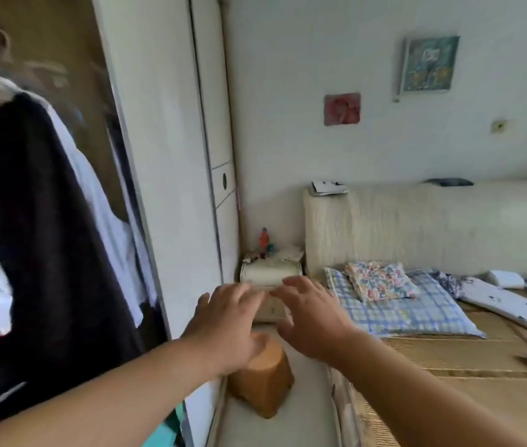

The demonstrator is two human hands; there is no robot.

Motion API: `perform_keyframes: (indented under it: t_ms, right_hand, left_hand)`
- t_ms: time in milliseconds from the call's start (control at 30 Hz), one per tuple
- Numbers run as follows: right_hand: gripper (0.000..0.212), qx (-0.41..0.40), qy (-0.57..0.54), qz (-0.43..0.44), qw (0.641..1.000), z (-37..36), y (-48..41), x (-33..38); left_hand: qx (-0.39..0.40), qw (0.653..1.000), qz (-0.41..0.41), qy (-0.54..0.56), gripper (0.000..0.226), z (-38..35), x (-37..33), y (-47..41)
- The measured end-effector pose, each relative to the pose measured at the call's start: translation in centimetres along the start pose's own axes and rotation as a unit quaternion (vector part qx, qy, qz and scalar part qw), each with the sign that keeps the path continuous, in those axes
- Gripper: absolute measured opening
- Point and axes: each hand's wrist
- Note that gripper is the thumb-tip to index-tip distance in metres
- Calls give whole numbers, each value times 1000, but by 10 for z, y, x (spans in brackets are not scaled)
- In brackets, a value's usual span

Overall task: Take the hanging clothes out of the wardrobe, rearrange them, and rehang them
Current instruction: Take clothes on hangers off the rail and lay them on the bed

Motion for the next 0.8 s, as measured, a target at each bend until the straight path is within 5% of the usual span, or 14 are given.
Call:
perform_keyframes:
  t_ms: [467,800]
  right_hand:
    - [58,-5,-50,226,973,-34,-169,136]
    - [62,-18,-129,456,880,-17,-270,191]
  left_hand:
    - [-49,975,213,-35,75,62,155,27]
    - [-133,894,392,-170,77,102,192,18]
Point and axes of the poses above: each hand's wrist, its own y-axis away from the middle knuckle, its own z-axis out of the back of the hand, x = y × z, and after that the axes turned 6 degrees about -y, right-handed
